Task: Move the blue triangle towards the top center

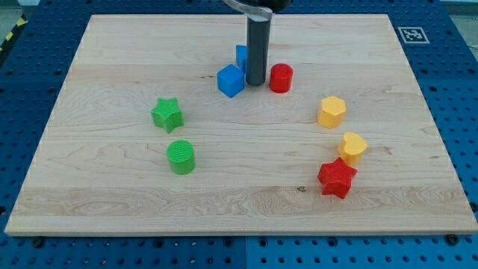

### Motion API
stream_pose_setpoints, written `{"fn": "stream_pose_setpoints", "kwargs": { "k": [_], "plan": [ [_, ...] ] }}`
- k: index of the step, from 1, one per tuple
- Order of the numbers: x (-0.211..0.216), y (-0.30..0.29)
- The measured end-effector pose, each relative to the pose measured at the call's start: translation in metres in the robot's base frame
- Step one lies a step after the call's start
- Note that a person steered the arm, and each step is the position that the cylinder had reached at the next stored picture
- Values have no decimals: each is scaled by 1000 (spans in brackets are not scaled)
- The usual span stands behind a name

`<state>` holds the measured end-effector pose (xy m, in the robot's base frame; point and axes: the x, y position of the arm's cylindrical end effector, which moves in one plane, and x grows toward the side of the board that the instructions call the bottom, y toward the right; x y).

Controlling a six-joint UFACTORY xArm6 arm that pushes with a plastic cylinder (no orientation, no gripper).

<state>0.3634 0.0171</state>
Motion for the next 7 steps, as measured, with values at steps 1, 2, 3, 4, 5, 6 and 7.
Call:
{"fn": "stream_pose_setpoints", "kwargs": {
  "k": [1,2,3,4,5,6,7],
  "plan": [
    [-24,-23],
    [-24,-23],
    [-38,-23],
    [-65,-23],
    [-74,-22],
    [-73,-22],
    [-65,-7]
  ]
}}
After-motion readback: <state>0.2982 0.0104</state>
